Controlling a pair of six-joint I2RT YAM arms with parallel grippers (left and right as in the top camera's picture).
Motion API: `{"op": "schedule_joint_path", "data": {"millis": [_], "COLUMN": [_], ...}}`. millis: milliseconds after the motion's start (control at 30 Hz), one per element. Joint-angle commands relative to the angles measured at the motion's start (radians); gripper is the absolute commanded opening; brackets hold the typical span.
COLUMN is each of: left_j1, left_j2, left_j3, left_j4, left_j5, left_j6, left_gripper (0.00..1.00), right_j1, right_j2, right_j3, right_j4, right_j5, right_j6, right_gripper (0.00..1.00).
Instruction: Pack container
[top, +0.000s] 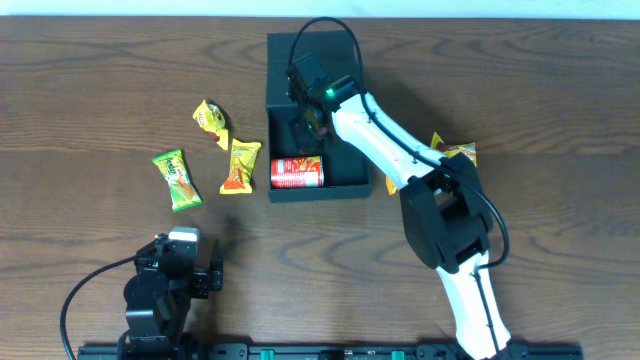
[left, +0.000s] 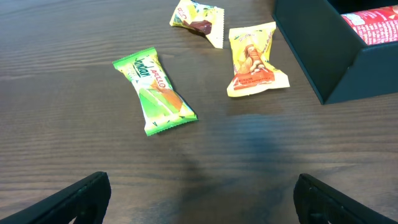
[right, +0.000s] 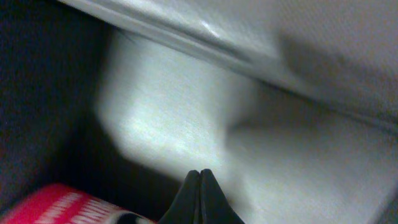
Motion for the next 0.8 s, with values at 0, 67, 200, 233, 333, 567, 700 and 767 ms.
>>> {"op": "schedule_joint_path", "data": {"millis": [0,67,200,233,333,567,700,767], "left_j1": [0.006,0.006,0.006,0.006,0.006,0.006,0.006,0.006], "left_j2": [-0.006,-0.006,-0.006,-0.006,-0.006,-0.006,-0.006,-0.006], "left_j3": [-0.007,-0.007,-0.007,-0.007,-0.007,-0.007,-0.007,-0.007], "left_j4": [0.0,0.0,0.0,0.0,0.0,0.0,0.0,0.0], "left_j5": [-0.003,-0.003,-0.003,-0.003,-0.003,-0.003,-0.003,-0.003], "left_j6": [0.004,0.004,0.004,0.004,0.004,0.004,0.004,0.004], "left_gripper": [0.95,0.95,0.95,0.95,0.95,0.95,0.95,0.95], "right_j1": [0.01,0.021,0.06,0.069,0.096,0.119,0.117,0.113], "right_j2": [0.011,0.011,0.012,0.012,0.012,0.012,0.012,0.012], "right_j3": [0.025,0.024,0.024,0.023,0.02,0.019,0.019,0.022], "right_j4": [0.005,0.004,0.002,0.001,0.001,-0.012,-0.006,0.0], "right_j5": [-0.101,-0.132,-0.149,-0.148,-0.148,-0.148,-0.095,-0.052], "right_j6": [-0.011,-0.015,-0.039,-0.042,-0.057,-0.056,-0.056,-0.055], "right_gripper": [0.01,0.01,0.01,0.01,0.01,0.01,0.01,0.01]}}
